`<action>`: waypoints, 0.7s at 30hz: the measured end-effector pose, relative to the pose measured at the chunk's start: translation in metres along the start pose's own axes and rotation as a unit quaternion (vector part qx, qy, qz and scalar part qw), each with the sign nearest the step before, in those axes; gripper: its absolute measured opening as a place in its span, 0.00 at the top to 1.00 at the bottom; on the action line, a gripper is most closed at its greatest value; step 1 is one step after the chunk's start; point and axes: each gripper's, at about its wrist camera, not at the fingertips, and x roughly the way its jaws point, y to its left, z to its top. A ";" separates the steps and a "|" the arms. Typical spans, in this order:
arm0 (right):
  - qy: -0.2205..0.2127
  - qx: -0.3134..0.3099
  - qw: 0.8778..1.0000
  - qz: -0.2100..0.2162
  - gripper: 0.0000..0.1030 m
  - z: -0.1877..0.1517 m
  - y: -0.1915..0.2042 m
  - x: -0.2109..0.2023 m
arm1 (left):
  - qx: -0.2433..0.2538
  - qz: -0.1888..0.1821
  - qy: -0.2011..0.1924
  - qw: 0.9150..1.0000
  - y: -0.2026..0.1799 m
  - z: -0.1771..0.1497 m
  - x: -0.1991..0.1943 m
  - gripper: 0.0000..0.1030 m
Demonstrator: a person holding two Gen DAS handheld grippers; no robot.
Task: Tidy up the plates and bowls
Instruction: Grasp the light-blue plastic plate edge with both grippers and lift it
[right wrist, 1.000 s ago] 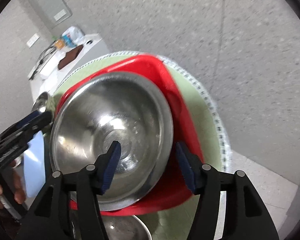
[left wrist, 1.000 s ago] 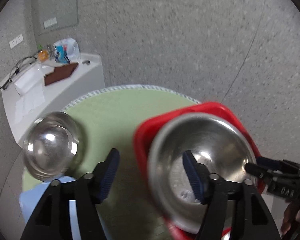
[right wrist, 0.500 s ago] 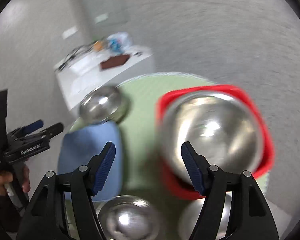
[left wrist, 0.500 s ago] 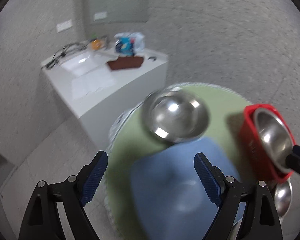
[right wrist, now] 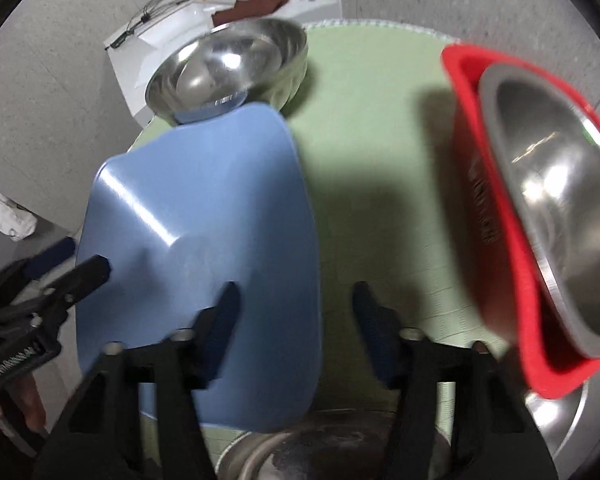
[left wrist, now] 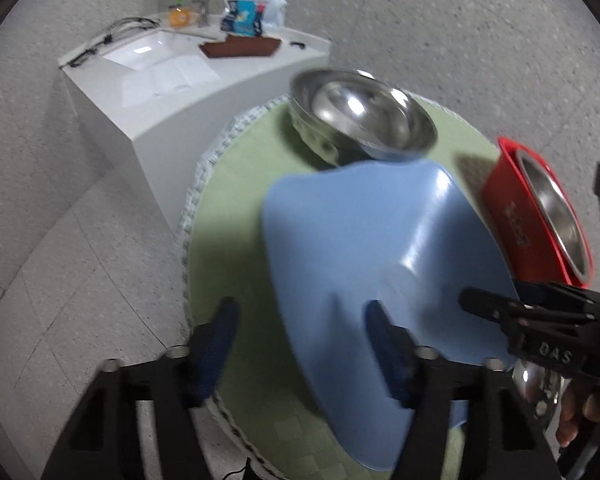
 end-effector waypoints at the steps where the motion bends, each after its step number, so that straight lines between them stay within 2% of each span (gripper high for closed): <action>1: 0.004 0.001 1.000 0.013 0.69 -0.001 0.000 0.003 | 0.000 -0.004 0.004 1.000 0.000 0.005 0.005 0.69; 2: 0.008 0.000 1.000 0.022 0.73 -0.002 0.003 0.005 | 0.000 -0.006 0.008 1.000 -0.001 0.005 0.008 0.77; 5: -0.001 -0.004 0.999 0.032 0.79 -0.004 0.001 -0.001 | -0.019 0.006 -0.005 1.000 0.002 0.008 0.007 0.84; 7: -0.010 -0.013 0.999 0.047 0.83 -0.005 -0.001 -0.012 | -0.031 0.013 -0.022 0.999 0.002 0.009 -0.005 0.86; 11: -0.033 -0.042 0.996 0.074 0.84 -0.007 0.003 -0.037 | -0.036 0.038 -0.071 0.996 -0.012 0.008 -0.041 0.86; 16: -0.083 -0.064 0.989 0.103 0.84 -0.009 -0.018 -0.094 | -0.037 0.039 -0.122 0.991 -0.054 0.011 -0.079 0.87; 19: -0.113 -0.064 0.987 0.099 0.84 -0.008 -0.045 -0.123 | -0.020 0.028 -0.145 0.989 -0.090 0.019 -0.088 0.87; 21: -0.128 -0.055 0.986 0.087 0.84 -0.008 -0.071 -0.138 | -0.011 0.017 -0.146 0.989 -0.114 0.024 -0.085 0.86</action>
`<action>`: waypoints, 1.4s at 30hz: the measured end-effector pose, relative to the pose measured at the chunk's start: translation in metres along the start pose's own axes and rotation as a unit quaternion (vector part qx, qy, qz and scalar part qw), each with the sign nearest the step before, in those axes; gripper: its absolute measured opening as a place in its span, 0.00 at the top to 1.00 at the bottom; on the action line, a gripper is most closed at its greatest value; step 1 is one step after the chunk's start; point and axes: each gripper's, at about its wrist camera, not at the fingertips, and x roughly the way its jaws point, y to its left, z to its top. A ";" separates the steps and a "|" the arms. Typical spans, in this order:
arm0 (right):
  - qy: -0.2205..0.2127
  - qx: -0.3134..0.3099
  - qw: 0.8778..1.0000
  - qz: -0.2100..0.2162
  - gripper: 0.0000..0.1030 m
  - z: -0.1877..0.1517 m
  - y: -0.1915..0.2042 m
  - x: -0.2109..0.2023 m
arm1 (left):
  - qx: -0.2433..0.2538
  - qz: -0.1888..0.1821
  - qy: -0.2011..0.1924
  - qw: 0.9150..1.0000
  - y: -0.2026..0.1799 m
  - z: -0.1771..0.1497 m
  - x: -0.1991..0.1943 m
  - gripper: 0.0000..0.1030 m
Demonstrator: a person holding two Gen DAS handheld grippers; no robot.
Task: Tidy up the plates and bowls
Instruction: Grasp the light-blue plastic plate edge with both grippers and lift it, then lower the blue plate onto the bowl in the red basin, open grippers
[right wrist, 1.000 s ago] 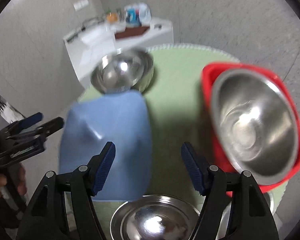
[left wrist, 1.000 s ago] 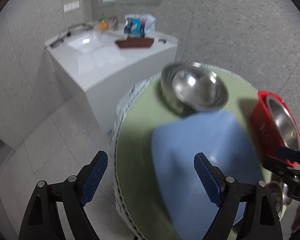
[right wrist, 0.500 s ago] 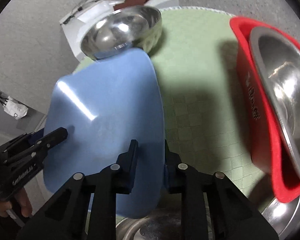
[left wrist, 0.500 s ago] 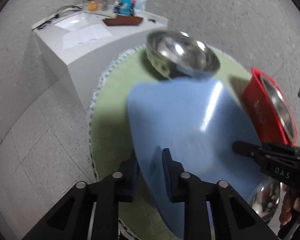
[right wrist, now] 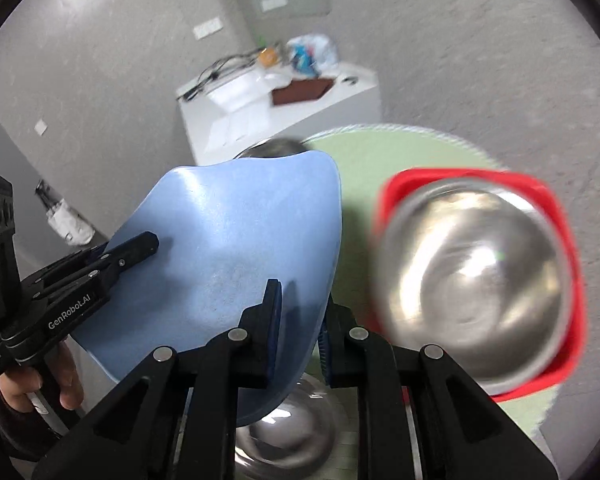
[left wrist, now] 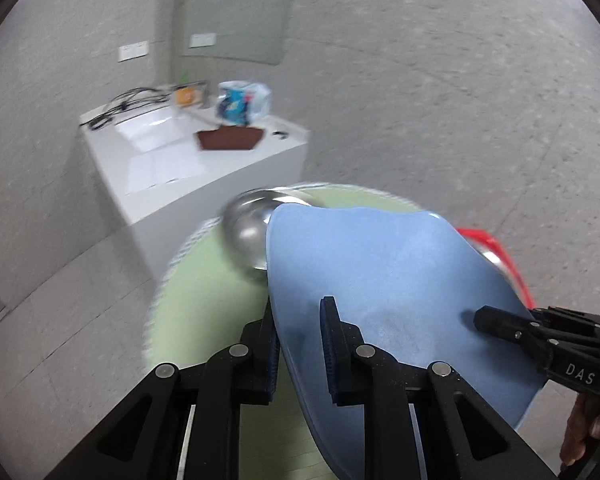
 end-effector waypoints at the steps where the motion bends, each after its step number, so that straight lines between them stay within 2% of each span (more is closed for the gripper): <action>1: -0.005 0.003 1.000 -0.005 0.84 0.000 -0.006 -0.004 | 0.009 -0.008 0.002 1.000 -0.019 0.000 0.004 0.86; 6: -0.026 0.039 0.998 -0.043 0.84 -0.002 -0.072 -0.038 | 0.051 -0.038 0.012 0.998 -0.085 0.003 0.026 0.86; 12: -0.021 0.086 0.993 -0.073 0.84 -0.010 -0.140 -0.044 | 0.092 -0.049 0.045 0.994 -0.138 0.018 0.085 0.86; 19: 0.007 0.113 0.991 -0.077 0.84 -0.017 -0.170 -0.021 | 0.119 -0.037 0.082 0.989 -0.172 0.025 0.151 0.86; 25: 0.014 0.110 0.990 -0.082 0.83 -0.022 -0.172 -0.012 | 0.127 -0.032 0.103 0.986 -0.181 0.023 0.177 0.85; 29: 0.011 0.107 0.990 -0.092 0.81 -0.021 -0.170 -0.010 | 0.132 -0.048 0.104 0.985 -0.177 0.023 0.181 0.77; 31: 0.012 0.107 0.990 -0.095 0.74 -0.021 -0.168 -0.010 | 0.132 -0.060 0.106 0.984 -0.176 0.022 0.180 0.72; 32: 0.011 0.108 0.989 -0.096 0.69 -0.021 -0.166 -0.011 | 0.131 -0.067 0.106 0.983 -0.175 0.022 0.179 0.66; 33: 0.009 0.108 0.989 -0.099 0.60 -0.021 -0.164 -0.013 | 0.133 -0.074 0.104 0.983 -0.176 0.023 0.177 0.63; 34: 0.006 0.108 0.989 -0.104 0.52 -0.022 -0.162 -0.015 | 0.132 -0.073 0.101 0.983 -0.173 0.021 0.171 0.56; 35: 0.004 0.109 0.988 -0.107 0.50 -0.022 -0.161 -0.016 | 0.135 -0.078 0.097 0.983 -0.171 0.020 0.166 0.47; 38: -0.005 0.113 0.986 -0.121 0.46 -0.023 -0.156 -0.023 | 0.136 -0.087 0.077 0.984 -0.162 0.020 0.149 0.28; 42: -0.023 0.117 0.982 -0.144 0.44 -0.026 -0.144 -0.039 | 0.132 -0.097 0.057 0.985 -0.136 0.021 0.123 0.26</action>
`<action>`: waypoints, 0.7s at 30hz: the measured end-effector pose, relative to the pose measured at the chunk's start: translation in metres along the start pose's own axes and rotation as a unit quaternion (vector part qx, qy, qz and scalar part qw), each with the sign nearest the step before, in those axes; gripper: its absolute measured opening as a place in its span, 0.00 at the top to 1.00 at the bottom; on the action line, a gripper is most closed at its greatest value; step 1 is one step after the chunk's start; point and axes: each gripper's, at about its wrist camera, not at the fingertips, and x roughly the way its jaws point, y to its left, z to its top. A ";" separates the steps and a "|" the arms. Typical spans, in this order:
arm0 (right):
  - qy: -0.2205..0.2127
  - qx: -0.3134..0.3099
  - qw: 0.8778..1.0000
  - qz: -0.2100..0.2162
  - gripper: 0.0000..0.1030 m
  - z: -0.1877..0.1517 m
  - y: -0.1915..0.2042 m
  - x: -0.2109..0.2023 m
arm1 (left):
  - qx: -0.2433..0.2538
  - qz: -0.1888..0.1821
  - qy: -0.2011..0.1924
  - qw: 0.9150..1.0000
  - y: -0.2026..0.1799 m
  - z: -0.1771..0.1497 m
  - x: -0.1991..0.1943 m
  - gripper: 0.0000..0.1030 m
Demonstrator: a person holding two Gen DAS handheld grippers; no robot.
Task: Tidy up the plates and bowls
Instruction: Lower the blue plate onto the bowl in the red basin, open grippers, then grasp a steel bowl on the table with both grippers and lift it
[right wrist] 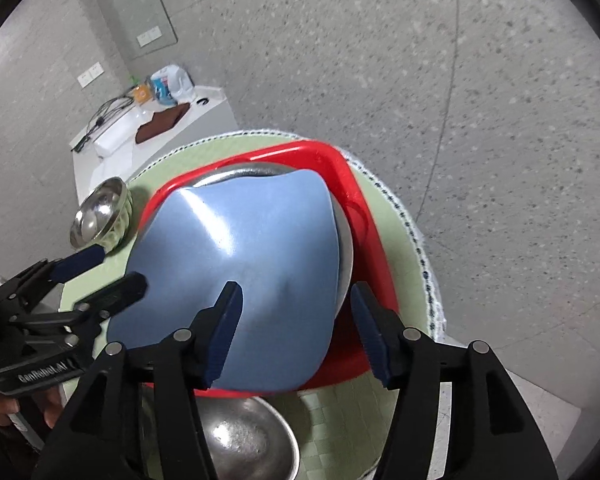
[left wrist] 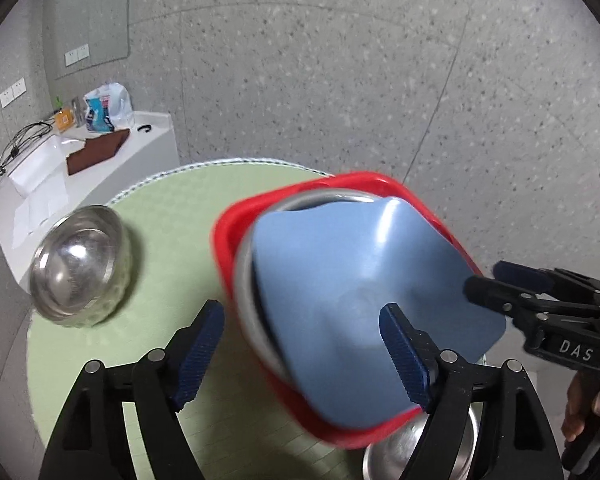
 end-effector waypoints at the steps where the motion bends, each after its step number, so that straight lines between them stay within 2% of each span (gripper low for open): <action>1: -0.005 0.001 1.000 -0.006 0.44 -0.003 0.005 -0.008 | -0.001 0.000 -0.005 1.000 0.007 -0.005 -0.009 0.25; 5: -0.017 0.000 1.000 -0.004 0.42 -0.020 0.028 -0.027 | -0.004 0.018 -0.019 1.000 0.038 -0.026 -0.042 0.20; 10: -0.010 -0.004 1.000 0.013 0.42 -0.057 0.079 -0.032 | -0.009 0.027 -0.007 1.000 0.075 -0.069 -0.073 0.19; 14: 0.012 0.001 1.000 0.015 0.42 -0.087 0.113 -0.020 | -0.005 0.014 0.021 1.000 0.093 -0.100 -0.080 0.19; 19: 0.032 0.017 0.999 0.003 0.42 -0.119 0.141 -0.006 | 0.024 -0.006 0.042 0.999 0.099 -0.131 -0.084 0.22; 21: 0.034 0.020 0.999 -0.003 0.42 -0.127 0.149 -0.002 | 0.034 -0.022 0.062 0.997 0.097 -0.135 -0.077 0.30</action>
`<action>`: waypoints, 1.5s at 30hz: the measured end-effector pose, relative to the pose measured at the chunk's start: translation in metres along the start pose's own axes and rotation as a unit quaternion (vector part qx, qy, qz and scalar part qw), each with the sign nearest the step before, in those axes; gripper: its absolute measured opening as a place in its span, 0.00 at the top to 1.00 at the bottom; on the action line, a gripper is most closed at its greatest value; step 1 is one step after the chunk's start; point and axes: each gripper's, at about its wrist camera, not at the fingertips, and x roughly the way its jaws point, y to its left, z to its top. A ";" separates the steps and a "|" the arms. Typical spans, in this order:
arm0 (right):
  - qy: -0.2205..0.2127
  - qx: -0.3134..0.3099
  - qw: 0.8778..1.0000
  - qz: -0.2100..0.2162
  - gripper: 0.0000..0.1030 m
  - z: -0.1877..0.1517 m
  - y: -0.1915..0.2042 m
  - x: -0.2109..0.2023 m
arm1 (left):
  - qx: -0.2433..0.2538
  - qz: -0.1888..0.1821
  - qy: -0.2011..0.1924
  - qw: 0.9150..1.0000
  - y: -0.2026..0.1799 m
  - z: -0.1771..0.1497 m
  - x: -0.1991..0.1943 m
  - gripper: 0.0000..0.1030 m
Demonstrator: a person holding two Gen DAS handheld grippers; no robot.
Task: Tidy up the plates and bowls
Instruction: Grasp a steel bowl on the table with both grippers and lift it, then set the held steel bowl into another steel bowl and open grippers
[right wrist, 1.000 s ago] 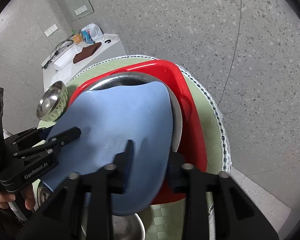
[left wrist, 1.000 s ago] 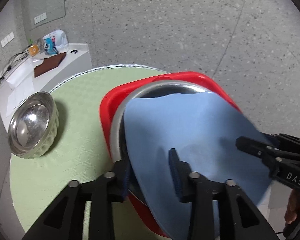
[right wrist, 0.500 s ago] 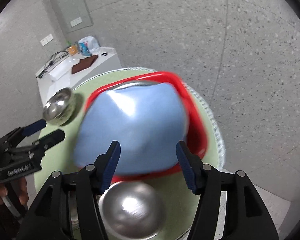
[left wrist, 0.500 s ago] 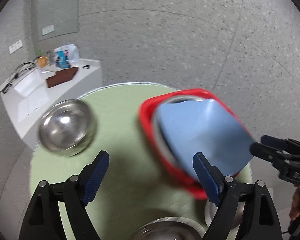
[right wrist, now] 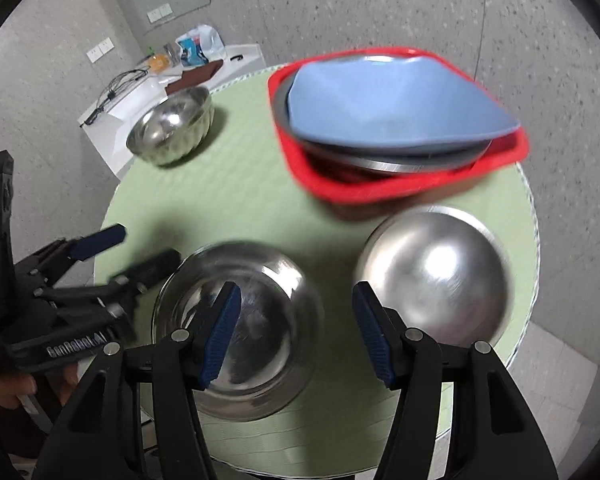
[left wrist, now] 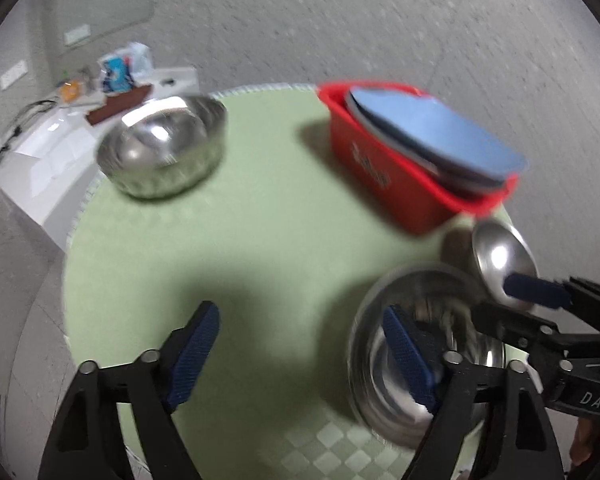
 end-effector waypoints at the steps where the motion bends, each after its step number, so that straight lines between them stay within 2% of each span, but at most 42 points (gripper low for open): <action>1: -0.001 0.001 1.000 -0.006 0.42 -0.004 0.003 0.002 | 0.008 -0.010 0.012 1.000 -0.001 -0.003 0.004 0.38; 2: -0.001 0.002 1.000 -0.013 0.42 -0.006 0.005 0.004 | 0.013 -0.018 0.020 1.000 -0.003 -0.004 0.007 0.48; 3: -0.001 0.004 1.000 -0.018 0.42 -0.009 0.005 0.005 | 0.022 -0.026 0.030 0.999 -0.006 -0.009 0.010 0.52; 5: 0.000 0.007 1.000 -0.023 0.42 -0.012 0.007 0.006 | 0.029 -0.031 0.044 0.998 -0.009 -0.007 0.018 0.77; 7: -0.001 0.006 0.999 -0.032 0.42 -0.014 0.009 0.006 | 0.030 -0.043 0.050 0.997 -0.007 -0.011 0.021 0.87; 10: 0.004 0.003 0.999 -0.037 0.42 -0.016 0.013 0.009 | 0.011 -0.062 0.055 0.996 0.005 -0.014 0.021 0.86; 13: 0.009 0.002 0.999 -0.034 0.45 -0.019 0.016 0.013 | 0.005 -0.063 0.052 0.997 0.009 -0.018 0.017 0.87; 14: 0.011 -0.001 0.999 -0.030 0.48 -0.019 0.018 0.015 | 0.005 -0.065 0.052 0.997 0.009 -0.019 0.016 0.88; 16: 0.019 -0.008 1.000 -0.016 0.72 -0.017 0.023 0.019 | 0.004 -0.069 0.051 0.996 0.009 -0.020 0.015 0.89; 20: 0.025 -0.004 1.000 -0.006 0.76 -0.011 0.027 0.025 | -0.010 -0.059 0.041 0.997 0.025 -0.013 0.014 0.91; 22: 0.025 -0.012 1.000 0.000 0.82 -0.004 0.032 0.025 | -0.020 -0.053 0.028 0.998 0.036 -0.007 0.006 0.92; 27: 0.008 -0.040 0.999 0.027 0.84 0.027 0.057 0.023 | -0.041 -0.025 -0.020 0.999 0.062 0.012 -0.025 0.92; 34: -0.020 -0.067 0.995 0.075 0.83 0.099 0.094 0.027 | -0.079 -0.001 -0.079 0.994 0.105 0.052 -0.060 0.92; 38: -0.034 -0.075 0.991 0.102 0.84 0.144 0.111 0.040 | -0.084 0.021 -0.098 0.991 0.127 0.078 -0.066 0.92; 42: -0.037 -0.089 0.988 0.124 0.84 0.184 0.124 0.067 | -0.097 0.026 -0.089 0.991 0.156 0.108 -0.051 0.92; 45: -0.030 -0.093 0.987 0.129 0.83 0.201 0.130 0.087 | -0.105 0.033 -0.076 0.991 0.167 0.129 -0.028 0.91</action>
